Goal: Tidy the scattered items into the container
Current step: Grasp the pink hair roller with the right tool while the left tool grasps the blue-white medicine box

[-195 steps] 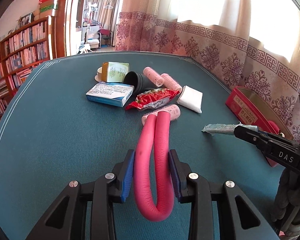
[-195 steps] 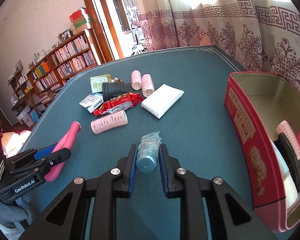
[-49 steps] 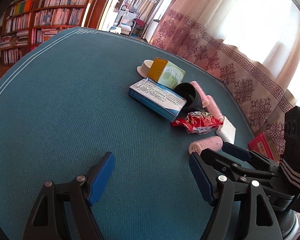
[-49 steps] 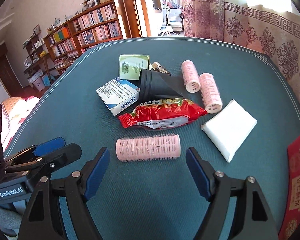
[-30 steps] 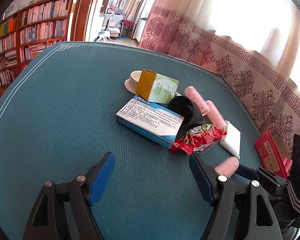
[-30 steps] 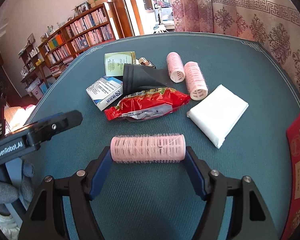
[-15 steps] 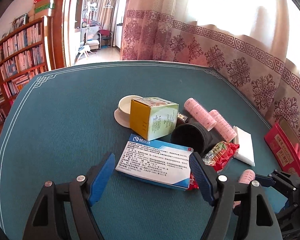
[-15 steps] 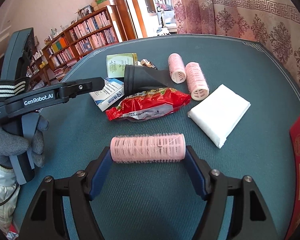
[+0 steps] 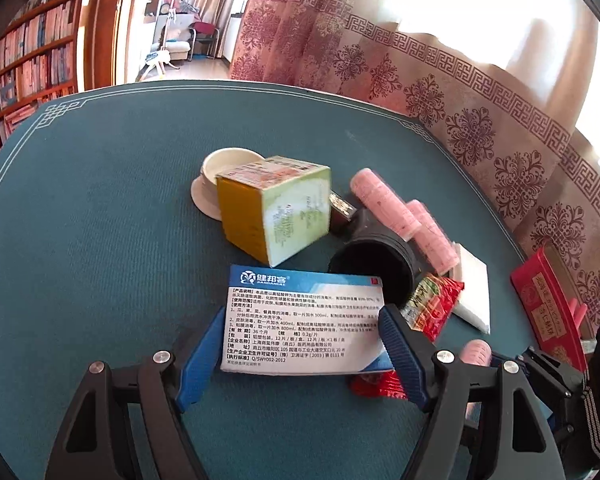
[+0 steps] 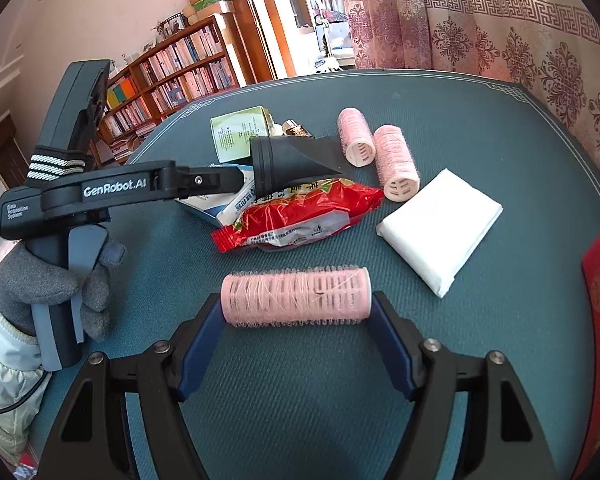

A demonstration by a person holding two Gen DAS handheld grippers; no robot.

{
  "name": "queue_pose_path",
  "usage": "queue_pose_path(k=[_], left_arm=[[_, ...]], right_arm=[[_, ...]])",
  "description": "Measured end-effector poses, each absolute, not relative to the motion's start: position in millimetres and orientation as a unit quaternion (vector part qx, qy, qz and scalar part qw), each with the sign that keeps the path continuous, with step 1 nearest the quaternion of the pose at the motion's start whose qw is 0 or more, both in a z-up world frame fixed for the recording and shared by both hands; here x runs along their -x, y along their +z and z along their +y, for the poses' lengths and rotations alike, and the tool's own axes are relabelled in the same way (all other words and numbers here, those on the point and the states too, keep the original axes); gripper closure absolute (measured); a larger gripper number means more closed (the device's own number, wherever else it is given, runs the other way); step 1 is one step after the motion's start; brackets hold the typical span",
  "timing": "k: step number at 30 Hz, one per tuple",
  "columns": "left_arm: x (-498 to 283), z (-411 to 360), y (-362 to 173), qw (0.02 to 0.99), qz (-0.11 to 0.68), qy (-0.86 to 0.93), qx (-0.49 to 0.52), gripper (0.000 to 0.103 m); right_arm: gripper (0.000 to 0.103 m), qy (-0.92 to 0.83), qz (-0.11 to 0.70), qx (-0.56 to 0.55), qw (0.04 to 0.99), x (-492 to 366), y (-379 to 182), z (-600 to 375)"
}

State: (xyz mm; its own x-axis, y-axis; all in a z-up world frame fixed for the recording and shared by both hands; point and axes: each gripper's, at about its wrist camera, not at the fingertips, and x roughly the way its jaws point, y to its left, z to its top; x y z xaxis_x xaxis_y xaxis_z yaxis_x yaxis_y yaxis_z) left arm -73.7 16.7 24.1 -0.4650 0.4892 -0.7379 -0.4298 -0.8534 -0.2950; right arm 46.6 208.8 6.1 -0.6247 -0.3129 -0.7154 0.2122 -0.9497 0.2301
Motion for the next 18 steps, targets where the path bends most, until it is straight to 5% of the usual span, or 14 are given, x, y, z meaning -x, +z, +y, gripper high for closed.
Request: queue_pose_path(k=[18], left_arm=[[7,18,34,0.297,0.071,0.865,0.400,0.025]], right_arm=[[0.028,-0.899,-0.034,-0.417,0.130,-60,8,213]])
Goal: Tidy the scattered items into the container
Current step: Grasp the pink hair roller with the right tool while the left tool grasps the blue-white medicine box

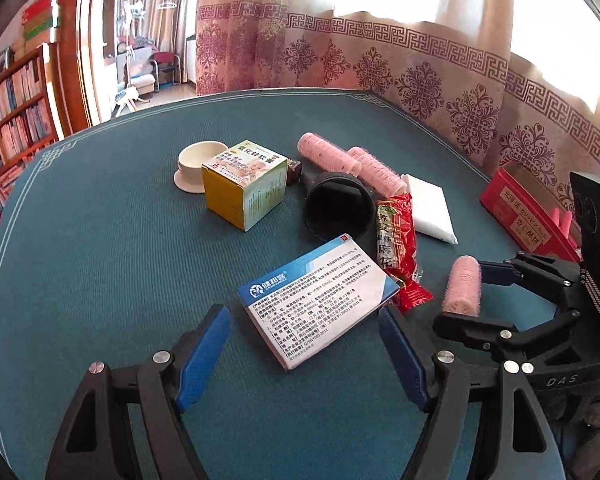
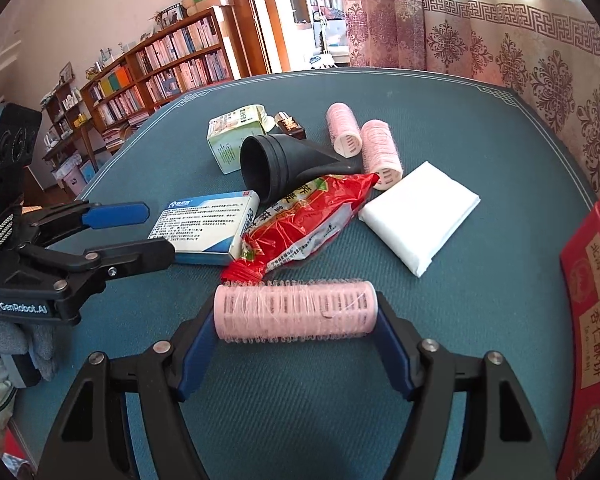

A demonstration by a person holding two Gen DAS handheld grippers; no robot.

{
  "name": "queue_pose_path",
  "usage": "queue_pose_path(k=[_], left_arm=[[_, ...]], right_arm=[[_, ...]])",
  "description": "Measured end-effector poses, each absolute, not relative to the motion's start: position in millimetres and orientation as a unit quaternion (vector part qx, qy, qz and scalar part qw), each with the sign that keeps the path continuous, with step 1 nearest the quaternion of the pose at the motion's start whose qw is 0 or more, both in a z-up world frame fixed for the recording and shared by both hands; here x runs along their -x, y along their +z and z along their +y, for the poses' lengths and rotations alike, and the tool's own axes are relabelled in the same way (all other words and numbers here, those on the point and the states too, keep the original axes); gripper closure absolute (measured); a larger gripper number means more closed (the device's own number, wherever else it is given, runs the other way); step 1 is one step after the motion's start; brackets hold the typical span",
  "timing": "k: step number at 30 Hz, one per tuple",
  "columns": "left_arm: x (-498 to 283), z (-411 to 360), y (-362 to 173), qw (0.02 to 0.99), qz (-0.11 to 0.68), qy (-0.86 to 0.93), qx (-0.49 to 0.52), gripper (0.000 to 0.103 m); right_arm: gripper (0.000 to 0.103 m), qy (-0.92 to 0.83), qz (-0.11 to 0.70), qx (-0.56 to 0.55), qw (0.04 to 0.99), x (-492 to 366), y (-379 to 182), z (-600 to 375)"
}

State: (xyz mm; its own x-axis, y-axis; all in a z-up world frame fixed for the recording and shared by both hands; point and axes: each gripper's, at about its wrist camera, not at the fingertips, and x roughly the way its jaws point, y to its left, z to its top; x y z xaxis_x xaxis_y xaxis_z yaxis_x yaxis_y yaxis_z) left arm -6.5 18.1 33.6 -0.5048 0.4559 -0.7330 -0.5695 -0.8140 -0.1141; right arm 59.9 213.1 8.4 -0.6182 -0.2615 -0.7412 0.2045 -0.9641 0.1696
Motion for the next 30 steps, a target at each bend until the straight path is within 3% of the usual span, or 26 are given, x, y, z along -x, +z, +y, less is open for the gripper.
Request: queue_pose_path(k=[14,21,28,30], left_arm=[[28,52,16,0.346,0.224,0.832,0.370,0.025],[31,55,14,0.320,0.201,0.843,0.383,0.025],[12,44,16,0.286,0.137,0.862,0.396,0.046],[4,35,20,0.274,0.108,0.870,0.394,0.047]], right_arm=[[0.028,-0.899,-0.045,-0.415,0.130,-66,4,220],[0.028,-0.900,-0.047,-0.413,0.131,-66,3,221],[0.029,-0.902,-0.058,-0.407,0.133,-67,5,224],[0.029,-0.903,-0.065,-0.404,0.132,-67,5,226]])
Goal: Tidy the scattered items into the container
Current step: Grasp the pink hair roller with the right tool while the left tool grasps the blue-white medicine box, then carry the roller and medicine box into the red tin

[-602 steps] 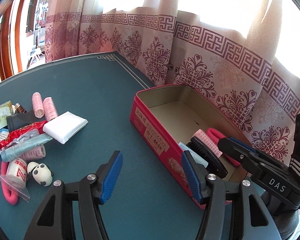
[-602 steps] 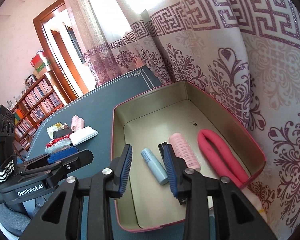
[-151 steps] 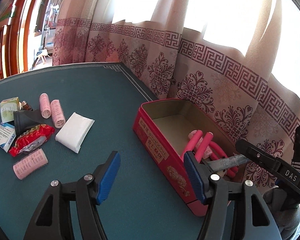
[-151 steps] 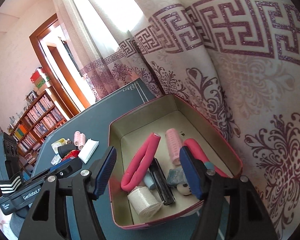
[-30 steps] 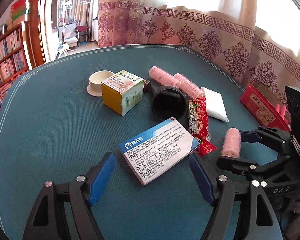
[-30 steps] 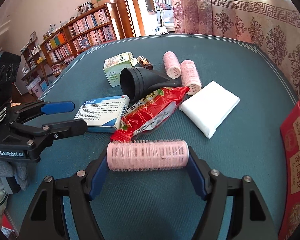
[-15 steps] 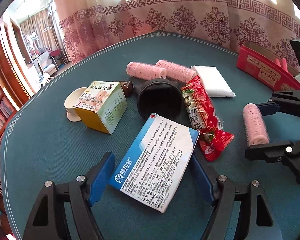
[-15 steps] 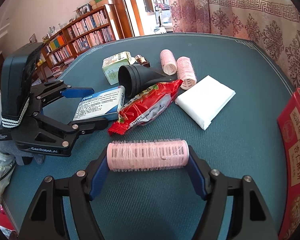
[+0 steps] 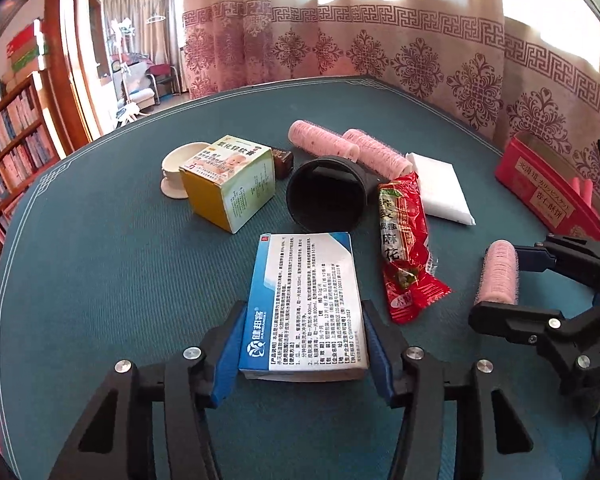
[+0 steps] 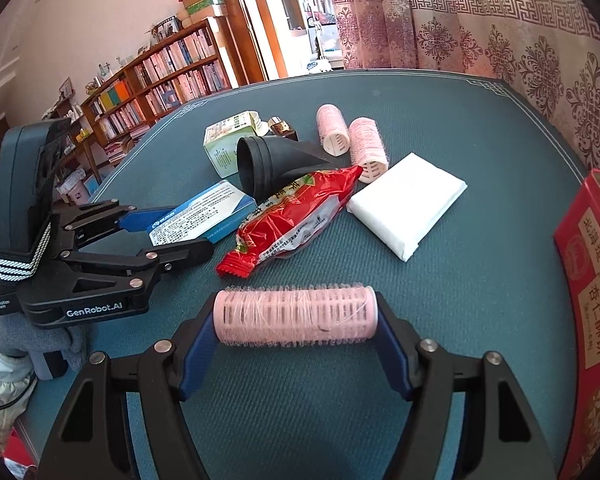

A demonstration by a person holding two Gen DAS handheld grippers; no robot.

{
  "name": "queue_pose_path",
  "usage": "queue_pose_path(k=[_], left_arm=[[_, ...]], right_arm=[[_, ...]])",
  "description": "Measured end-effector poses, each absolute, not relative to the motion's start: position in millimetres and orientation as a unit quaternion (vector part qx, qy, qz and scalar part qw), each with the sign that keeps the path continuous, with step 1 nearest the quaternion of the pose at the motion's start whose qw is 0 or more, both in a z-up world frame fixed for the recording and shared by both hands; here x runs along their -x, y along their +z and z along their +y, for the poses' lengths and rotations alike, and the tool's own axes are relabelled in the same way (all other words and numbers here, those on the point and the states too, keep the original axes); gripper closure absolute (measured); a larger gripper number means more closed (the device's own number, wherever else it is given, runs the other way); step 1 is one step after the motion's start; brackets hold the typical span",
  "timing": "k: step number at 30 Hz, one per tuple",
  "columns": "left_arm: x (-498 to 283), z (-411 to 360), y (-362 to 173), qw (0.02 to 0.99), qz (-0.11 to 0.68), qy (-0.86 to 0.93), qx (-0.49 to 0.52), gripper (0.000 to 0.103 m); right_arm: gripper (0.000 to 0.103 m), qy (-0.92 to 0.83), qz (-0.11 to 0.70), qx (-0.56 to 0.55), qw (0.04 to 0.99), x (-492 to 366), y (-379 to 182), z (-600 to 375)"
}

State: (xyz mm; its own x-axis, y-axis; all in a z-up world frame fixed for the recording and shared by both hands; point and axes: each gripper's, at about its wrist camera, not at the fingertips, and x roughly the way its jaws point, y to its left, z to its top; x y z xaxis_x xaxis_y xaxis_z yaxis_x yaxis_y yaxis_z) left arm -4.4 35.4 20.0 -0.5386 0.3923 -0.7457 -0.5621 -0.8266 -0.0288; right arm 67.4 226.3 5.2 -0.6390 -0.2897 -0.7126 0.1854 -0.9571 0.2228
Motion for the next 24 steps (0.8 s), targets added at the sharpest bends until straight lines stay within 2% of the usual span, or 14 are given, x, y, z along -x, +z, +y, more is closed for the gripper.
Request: queue_pose_path(k=[7,15,24], left_arm=[[-20,9,33,0.243,0.028,0.888,0.389,0.047],[-41,10,47,0.243,0.008,0.893,0.378,0.047],[-62,58,58,0.294,0.009,0.882,0.368,0.047]], right_arm=[[0.029,-0.909,-0.084,-0.391,0.116,-74,11,235],[0.029,-0.918,-0.096,-0.369,0.113,-97,27,241],[0.029,-0.933,-0.121,-0.331,0.076,-130,51,278]])
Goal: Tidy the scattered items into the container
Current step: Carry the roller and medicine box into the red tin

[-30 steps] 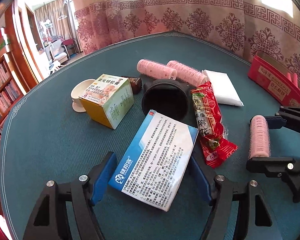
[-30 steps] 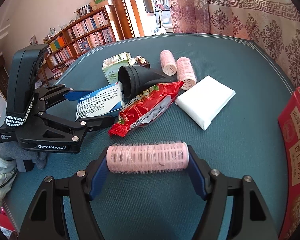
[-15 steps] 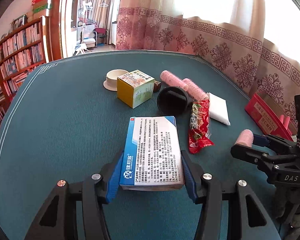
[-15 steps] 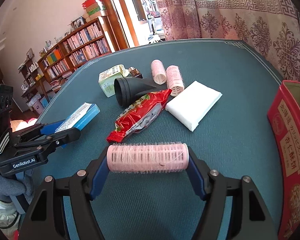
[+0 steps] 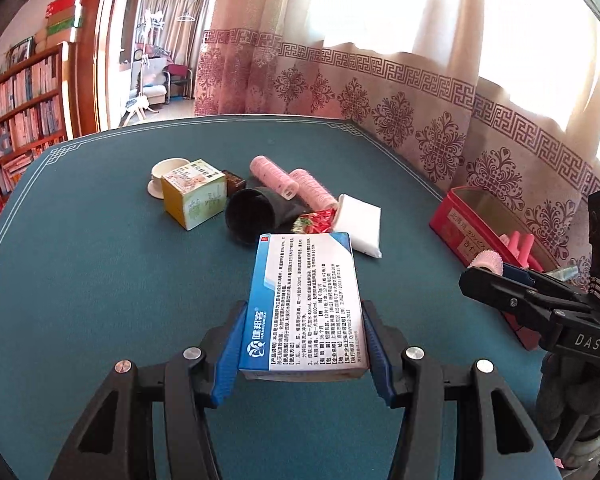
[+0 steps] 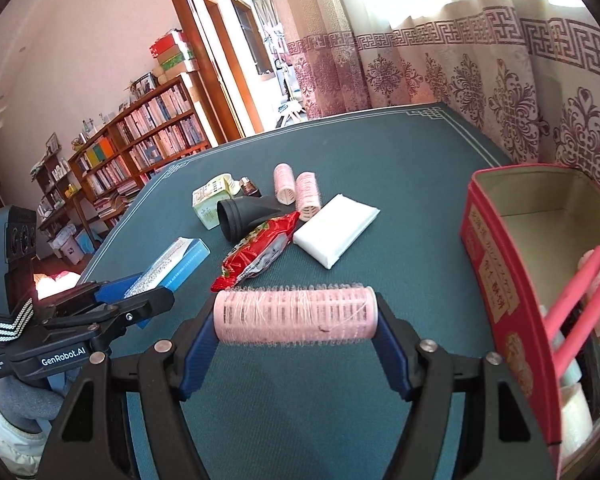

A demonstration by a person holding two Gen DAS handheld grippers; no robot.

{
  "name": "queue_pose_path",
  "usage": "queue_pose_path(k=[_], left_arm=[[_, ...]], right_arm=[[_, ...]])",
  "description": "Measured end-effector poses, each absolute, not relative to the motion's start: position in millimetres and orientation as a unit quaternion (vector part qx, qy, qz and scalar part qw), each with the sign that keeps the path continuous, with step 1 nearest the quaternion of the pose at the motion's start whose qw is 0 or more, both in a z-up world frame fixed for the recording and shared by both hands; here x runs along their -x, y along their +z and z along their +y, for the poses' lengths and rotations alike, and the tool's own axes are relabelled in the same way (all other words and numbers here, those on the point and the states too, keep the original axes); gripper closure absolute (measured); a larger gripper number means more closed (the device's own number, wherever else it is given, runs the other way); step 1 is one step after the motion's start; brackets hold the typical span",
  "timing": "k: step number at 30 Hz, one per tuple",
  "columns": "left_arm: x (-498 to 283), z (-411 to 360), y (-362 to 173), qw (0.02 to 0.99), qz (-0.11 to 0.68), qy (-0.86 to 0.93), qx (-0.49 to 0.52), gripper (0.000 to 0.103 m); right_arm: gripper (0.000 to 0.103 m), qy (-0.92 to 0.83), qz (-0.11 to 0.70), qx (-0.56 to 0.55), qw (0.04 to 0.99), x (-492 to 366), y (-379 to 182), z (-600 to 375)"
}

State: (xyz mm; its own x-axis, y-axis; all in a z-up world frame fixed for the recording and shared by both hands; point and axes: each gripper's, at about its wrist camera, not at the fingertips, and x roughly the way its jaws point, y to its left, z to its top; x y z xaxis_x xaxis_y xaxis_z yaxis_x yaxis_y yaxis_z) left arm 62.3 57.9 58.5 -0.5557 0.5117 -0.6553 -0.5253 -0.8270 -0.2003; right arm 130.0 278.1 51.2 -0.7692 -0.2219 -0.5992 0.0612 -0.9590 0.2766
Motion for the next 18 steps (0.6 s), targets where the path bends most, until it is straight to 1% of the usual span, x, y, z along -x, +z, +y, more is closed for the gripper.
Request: queue_pose_path(k=[10,18], left_arm=[[-80,129,90,0.370,0.014,0.866,0.336,0.047],[-93,197,108,0.427,0.027,0.845,0.322,0.047]], right_arm=[[0.029,-0.949,-0.154,-0.274,-0.030,-189,81,370],[0.029,-0.945,-0.165,-0.268,-0.090,-223,80,421]])
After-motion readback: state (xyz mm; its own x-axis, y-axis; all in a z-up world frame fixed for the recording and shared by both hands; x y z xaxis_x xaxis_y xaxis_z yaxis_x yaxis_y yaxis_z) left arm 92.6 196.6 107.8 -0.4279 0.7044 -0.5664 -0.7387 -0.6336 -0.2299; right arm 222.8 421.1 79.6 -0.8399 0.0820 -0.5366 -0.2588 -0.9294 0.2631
